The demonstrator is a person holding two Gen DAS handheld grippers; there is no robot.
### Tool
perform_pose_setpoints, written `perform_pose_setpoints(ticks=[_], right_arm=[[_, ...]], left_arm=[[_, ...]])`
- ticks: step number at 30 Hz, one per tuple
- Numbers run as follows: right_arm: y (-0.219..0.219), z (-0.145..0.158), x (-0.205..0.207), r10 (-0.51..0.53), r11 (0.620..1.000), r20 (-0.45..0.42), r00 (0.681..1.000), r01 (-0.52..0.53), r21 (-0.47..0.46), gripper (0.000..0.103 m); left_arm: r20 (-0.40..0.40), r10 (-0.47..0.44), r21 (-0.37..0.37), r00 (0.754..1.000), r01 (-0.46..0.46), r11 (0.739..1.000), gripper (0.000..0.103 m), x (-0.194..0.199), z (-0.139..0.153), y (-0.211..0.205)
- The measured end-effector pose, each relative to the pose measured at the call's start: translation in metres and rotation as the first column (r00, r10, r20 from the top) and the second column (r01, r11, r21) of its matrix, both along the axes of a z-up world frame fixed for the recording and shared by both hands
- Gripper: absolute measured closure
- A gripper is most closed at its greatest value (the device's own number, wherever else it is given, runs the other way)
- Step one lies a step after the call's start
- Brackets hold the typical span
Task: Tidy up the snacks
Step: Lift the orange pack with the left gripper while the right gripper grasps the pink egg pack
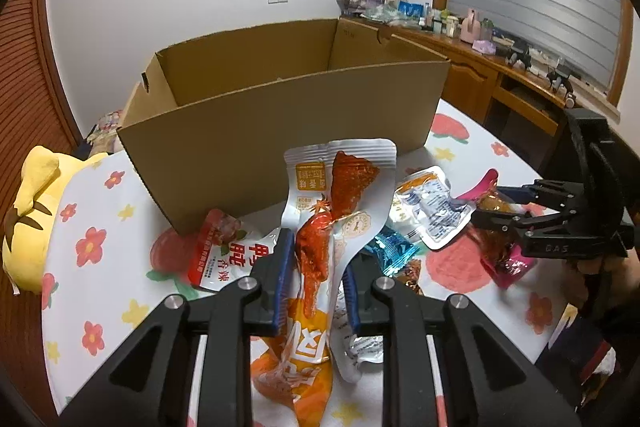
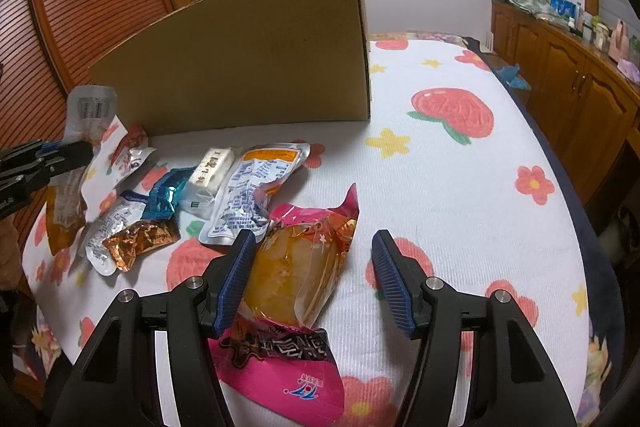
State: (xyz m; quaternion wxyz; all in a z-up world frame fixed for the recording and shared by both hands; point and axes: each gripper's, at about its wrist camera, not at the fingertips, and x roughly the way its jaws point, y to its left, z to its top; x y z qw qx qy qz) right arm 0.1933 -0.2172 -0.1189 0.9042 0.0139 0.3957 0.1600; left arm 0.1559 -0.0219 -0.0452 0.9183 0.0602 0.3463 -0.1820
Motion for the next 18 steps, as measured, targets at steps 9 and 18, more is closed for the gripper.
perform_pose_setpoints(ticks=[9,18], right_arm=[[0.000,0.003,-0.001,0.029,0.999,-0.025,0.999,-0.029,0.019,0.045],[0.009,0.006,-0.002,0.057,0.998,-0.056,0.997,-0.059,-0.024,0.049]], left_arm=[[0.049,0.001,-0.030,0.999,0.000,1.000,0.083,-0.011,0.013,-0.005],[0.065,0.004,-0.056,0.998,0.000,0.998,0.083,-0.018,0.017,-0.004]])
